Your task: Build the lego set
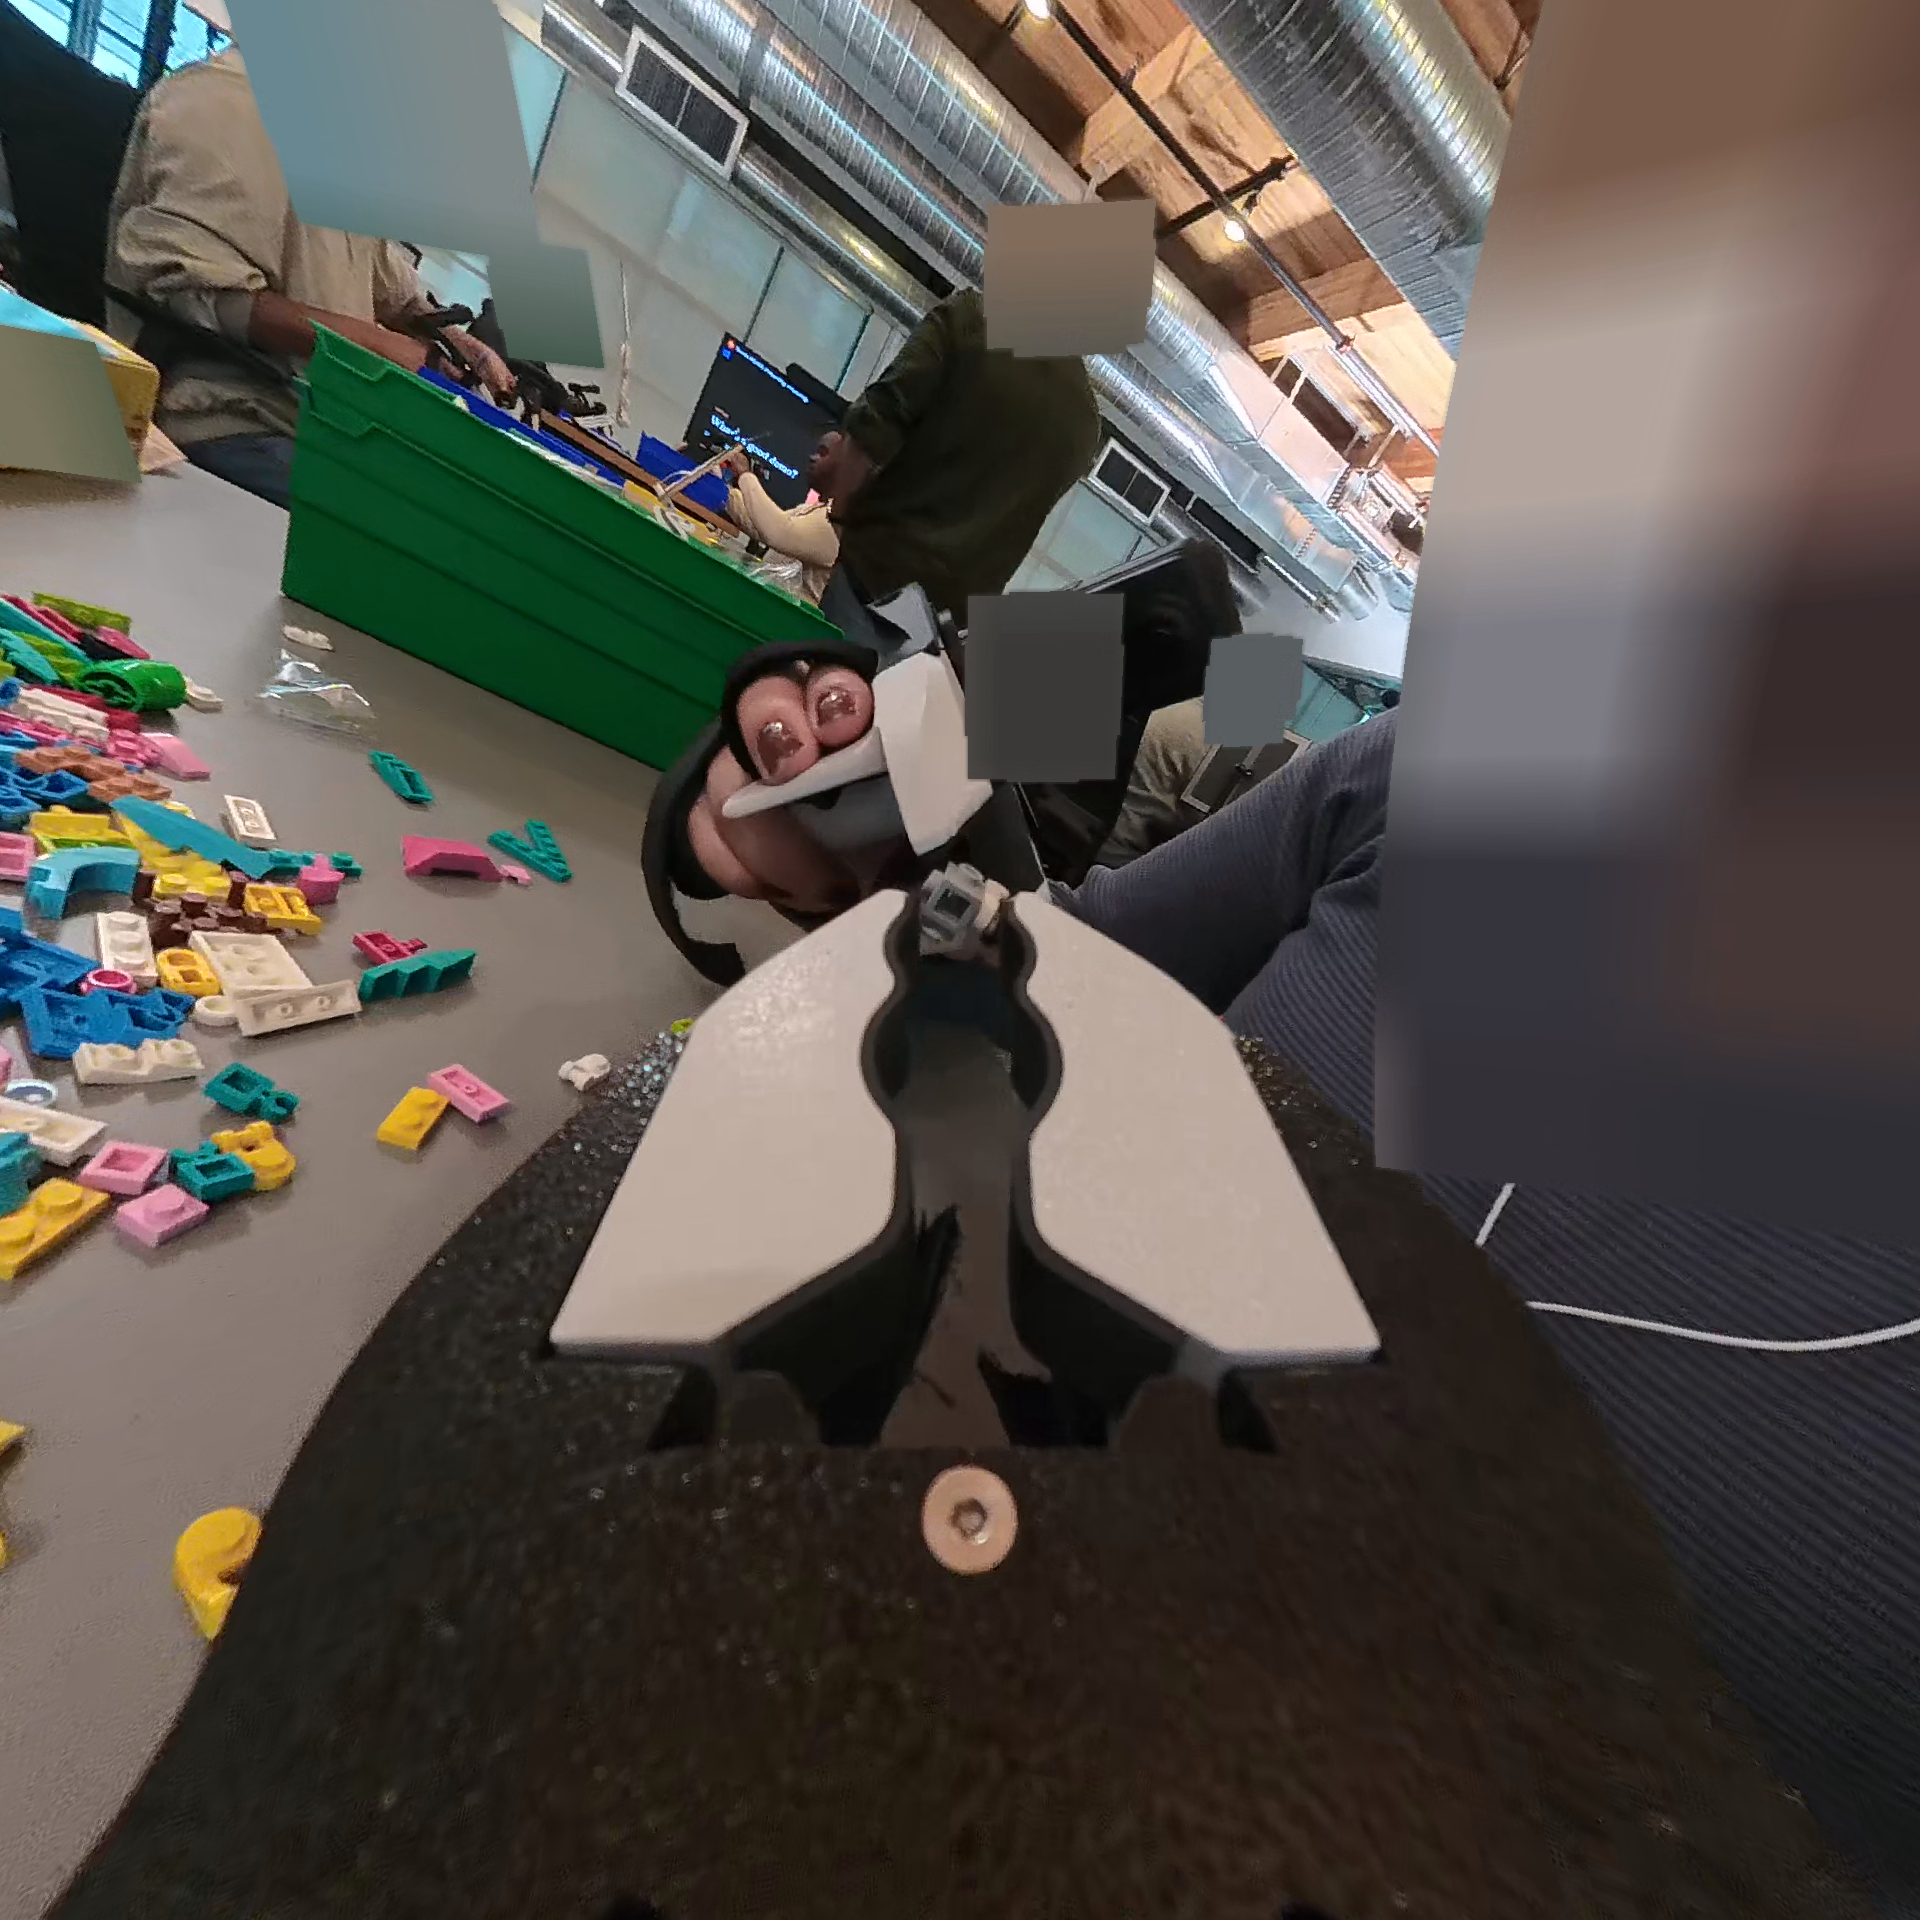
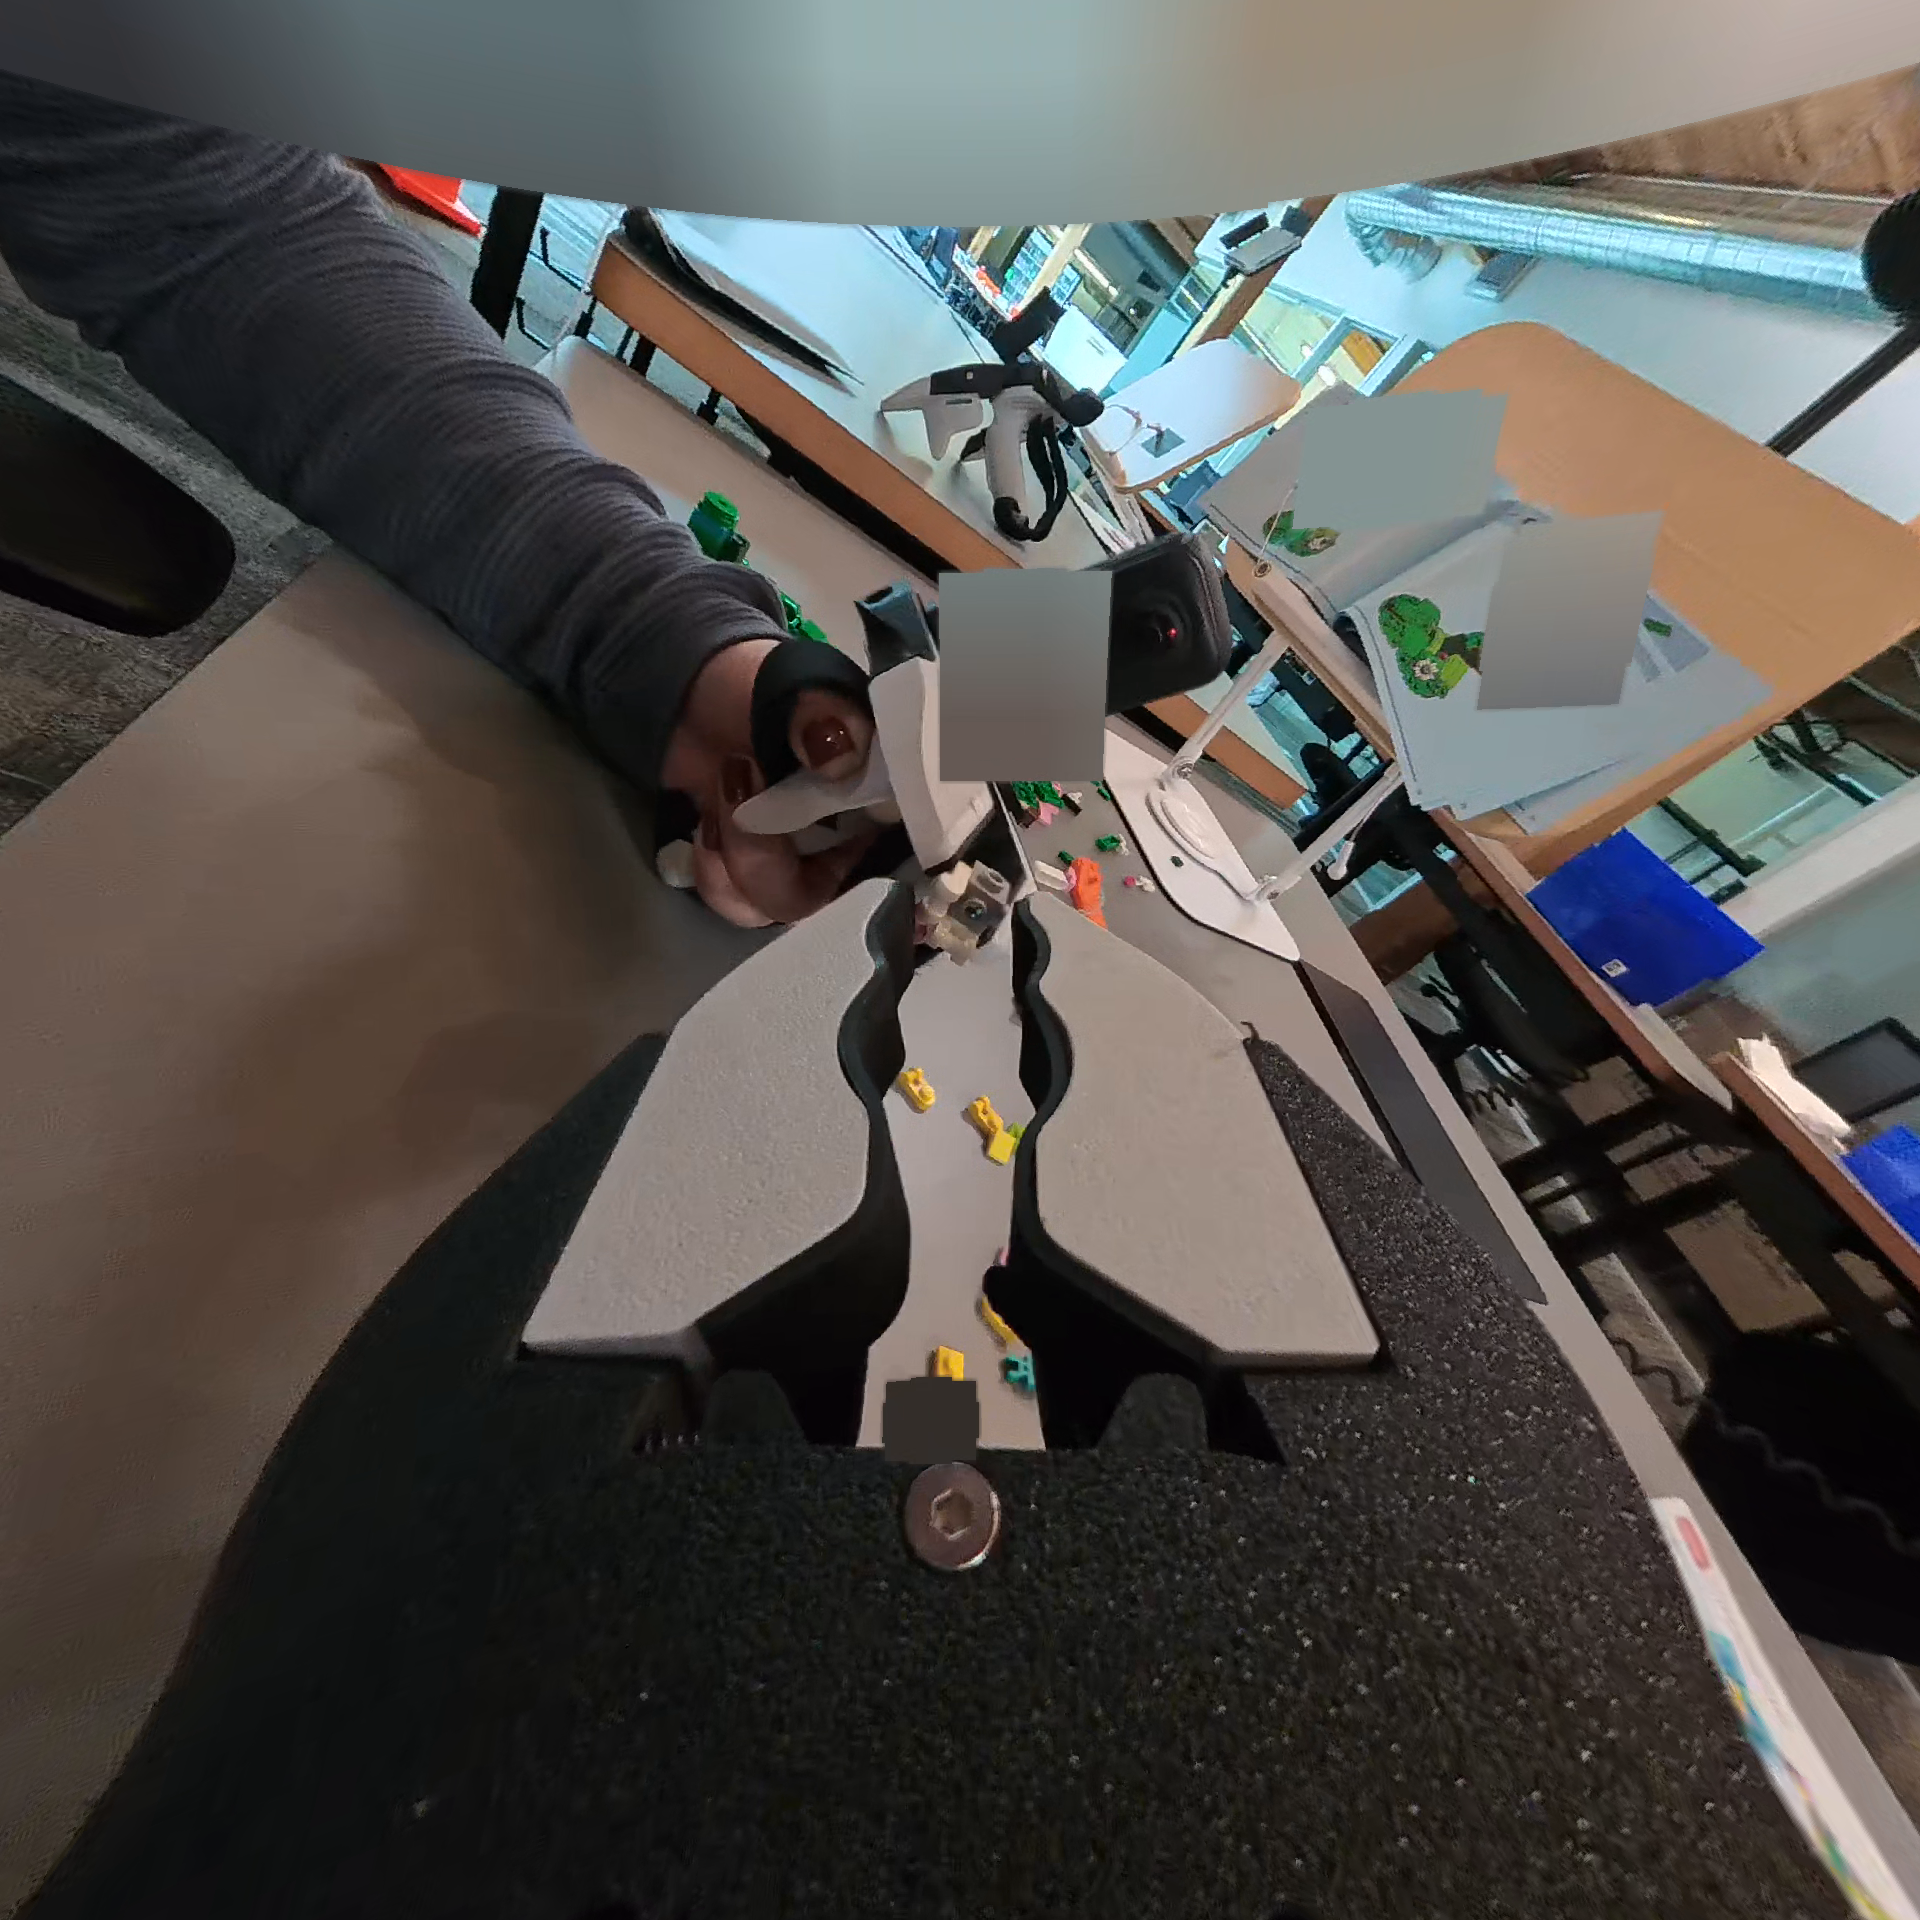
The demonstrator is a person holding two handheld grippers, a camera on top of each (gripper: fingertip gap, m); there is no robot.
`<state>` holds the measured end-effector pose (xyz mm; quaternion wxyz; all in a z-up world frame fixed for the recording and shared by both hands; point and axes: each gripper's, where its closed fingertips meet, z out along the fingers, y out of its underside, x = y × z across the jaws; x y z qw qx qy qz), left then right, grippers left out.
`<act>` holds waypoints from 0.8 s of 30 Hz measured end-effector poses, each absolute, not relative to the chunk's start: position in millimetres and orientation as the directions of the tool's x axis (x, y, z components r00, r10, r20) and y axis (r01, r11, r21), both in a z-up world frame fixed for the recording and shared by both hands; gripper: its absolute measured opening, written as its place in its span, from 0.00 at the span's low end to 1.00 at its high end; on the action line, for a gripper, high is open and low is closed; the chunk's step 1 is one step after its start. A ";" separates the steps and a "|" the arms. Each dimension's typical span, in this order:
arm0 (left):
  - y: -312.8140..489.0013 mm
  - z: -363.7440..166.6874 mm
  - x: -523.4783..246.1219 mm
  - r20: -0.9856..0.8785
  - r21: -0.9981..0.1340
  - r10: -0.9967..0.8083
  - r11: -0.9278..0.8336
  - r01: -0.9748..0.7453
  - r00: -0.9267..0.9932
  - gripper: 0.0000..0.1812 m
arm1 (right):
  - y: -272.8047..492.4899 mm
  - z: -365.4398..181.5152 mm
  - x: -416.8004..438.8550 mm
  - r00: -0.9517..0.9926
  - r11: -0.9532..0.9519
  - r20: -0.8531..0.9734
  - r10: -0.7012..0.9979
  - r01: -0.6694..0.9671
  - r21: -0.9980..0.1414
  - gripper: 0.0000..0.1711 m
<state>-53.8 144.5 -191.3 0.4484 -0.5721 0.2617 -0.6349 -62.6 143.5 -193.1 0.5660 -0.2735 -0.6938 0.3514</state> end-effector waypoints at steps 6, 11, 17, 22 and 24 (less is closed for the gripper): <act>144.1 -190.3 -53.1 0.499 -0.840 -0.866 -0.473 0.266 0.036 0.08 | 143.4 -191.5 -63.4 -0.147 0.715 0.710 0.688 -0.024 -0.698 0.12; 138.9 -191.1 -47.9 0.506 -0.839 -0.862 -0.493 0.230 -0.003 0.08 | 139.4 -194.1 -62.8 -0.132 0.820 0.814 0.566 -0.013 -0.572 0.15; 140.1 -188.5 -43.9 0.516 -0.833 -0.856 -0.509 0.218 -0.027 0.08 | 138.7 -198.2 -65.4 -0.098 0.895 0.890 0.445 0.026 -0.445 0.09; 149.1 -183.6 -47.0 0.517 -0.823 -0.856 -0.495 0.279 0.006 0.08 | 148.3 -194.2 -71.1 -0.004 0.894 0.898 0.441 0.090 -0.439 0.09; 154.2 -182.0 -49.0 0.499 -0.833 -0.865 -0.462 0.306 0.052 0.08 | 153.4 -193.0 -73.6 0.036 0.893 0.902 0.431 0.128 -0.432 0.08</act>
